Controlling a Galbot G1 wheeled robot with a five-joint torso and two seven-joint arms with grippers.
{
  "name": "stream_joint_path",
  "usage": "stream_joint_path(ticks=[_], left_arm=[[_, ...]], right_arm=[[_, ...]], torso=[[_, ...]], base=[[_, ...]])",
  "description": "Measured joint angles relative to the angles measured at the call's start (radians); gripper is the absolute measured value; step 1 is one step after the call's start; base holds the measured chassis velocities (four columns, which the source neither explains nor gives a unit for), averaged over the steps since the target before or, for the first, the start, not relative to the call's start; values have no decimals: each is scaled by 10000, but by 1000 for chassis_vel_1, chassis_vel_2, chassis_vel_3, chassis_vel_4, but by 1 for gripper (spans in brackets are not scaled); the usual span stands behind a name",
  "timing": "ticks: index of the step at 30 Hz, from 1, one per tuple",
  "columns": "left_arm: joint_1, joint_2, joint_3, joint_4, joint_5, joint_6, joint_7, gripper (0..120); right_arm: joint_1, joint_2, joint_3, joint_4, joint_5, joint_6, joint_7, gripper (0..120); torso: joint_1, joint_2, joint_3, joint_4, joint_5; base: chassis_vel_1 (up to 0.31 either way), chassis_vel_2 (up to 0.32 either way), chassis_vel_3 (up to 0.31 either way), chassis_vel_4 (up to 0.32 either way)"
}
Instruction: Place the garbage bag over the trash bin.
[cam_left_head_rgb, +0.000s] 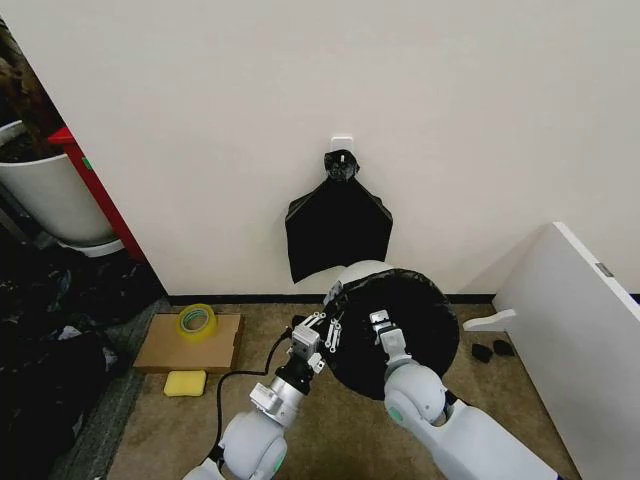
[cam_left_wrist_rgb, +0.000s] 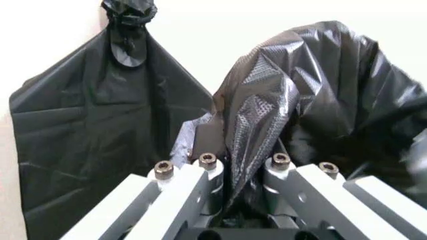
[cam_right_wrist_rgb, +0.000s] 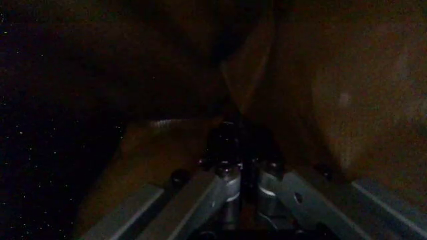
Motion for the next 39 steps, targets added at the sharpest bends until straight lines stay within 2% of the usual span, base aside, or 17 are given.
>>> stream_joint_path(ticks=[3,4,7,11,16,23,29,32,37,39], left_arm=[[-60,-2,-6,119,-1,3,1,4],[-60,-2,-6,119,-1,3,1,4],[-99,-64,26,173,21,6,0,4],[-108,-92,51,186,42,10,5,4],[-75,-72,42,96,48,16,6,4],[20,-4,26,-64,45,19,9,4],[19,19,-8,-99,17,18,9,4],[-21,39,-99,-98,-43,-2,-3,4],[-102,45,-182,18,-125,-8,-29,4],[-185,25,-211,150,-336,30,-106,4]], right_arm=[[-366,-254,96,1107,995,-278,223,0],[-366,-254,96,1107,995,-278,223,0],[-566,-355,178,1899,2339,-1271,897,0],[-570,-346,209,2098,3250,-2012,1345,0],[-377,-280,-139,1591,3347,-2190,1399,0],[170,253,-378,362,2564,-2140,1218,0],[210,279,-507,220,2146,-1913,1149,0],[-73,118,-508,729,1581,-1208,791,0],[-329,-87,-404,1305,1446,-798,504,0],[-549,-274,-267,1617,1108,-94,147,0]], torso=[[0,0,0,0,-2],[0,0,0,0,-2],[0,0,-1,0,-2],[0,0,-1,0,-1],[0,0,-1,1,-1],[0,0,0,3,-1],[0,0,0,2,-2],[0,0,-1,1,-1],[0,0,0,0,-3],[0,0,-1,0,-2]], base=[[0,0,0,0],[0,0,0,0],[0,0,0,0],[0,0,0,0],[0,0,0,0],[0,0,0,0],[0,0,0,0],[0,0,0,0],[0,0,0,0],[0,0,0,0]])
